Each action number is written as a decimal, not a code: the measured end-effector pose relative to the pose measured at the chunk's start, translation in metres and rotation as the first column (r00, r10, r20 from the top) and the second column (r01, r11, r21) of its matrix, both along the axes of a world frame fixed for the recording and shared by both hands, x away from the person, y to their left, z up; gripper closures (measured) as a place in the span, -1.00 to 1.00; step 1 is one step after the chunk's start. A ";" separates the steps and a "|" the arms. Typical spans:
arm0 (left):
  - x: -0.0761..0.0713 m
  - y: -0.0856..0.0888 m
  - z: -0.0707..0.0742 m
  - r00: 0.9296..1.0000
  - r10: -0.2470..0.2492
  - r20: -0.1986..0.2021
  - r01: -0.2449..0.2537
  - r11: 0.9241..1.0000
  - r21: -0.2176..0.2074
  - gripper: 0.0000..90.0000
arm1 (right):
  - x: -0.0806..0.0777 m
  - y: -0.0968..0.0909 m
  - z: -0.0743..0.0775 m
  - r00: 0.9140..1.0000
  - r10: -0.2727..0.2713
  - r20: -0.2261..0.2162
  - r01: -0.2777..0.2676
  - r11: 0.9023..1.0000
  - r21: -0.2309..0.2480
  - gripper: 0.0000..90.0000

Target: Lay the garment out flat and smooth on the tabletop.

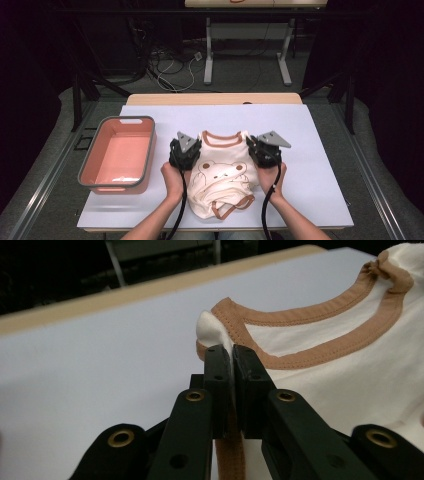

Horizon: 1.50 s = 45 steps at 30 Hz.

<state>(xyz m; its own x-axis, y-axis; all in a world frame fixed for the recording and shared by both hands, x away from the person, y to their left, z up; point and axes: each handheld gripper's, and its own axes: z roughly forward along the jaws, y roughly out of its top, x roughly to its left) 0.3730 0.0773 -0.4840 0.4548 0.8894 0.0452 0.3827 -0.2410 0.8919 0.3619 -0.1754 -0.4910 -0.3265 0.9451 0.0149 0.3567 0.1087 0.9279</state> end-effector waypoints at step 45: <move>-0.043 0.043 -0.054 0.938 -0.138 -0.318 0.134 0.990 -0.035 -0.33 | -0.027 -0.032 -0.050 0.897 0.204 -0.391 -0.223 0.975 -0.002 0.07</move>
<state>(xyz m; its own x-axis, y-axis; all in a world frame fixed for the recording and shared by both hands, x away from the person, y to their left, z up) 0.3300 0.1207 -0.5381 0.5604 0.8175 -0.1329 0.6120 -0.3007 0.7315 0.3347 -0.2071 -0.5412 -0.4979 0.8559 0.1399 0.6494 0.2611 0.7142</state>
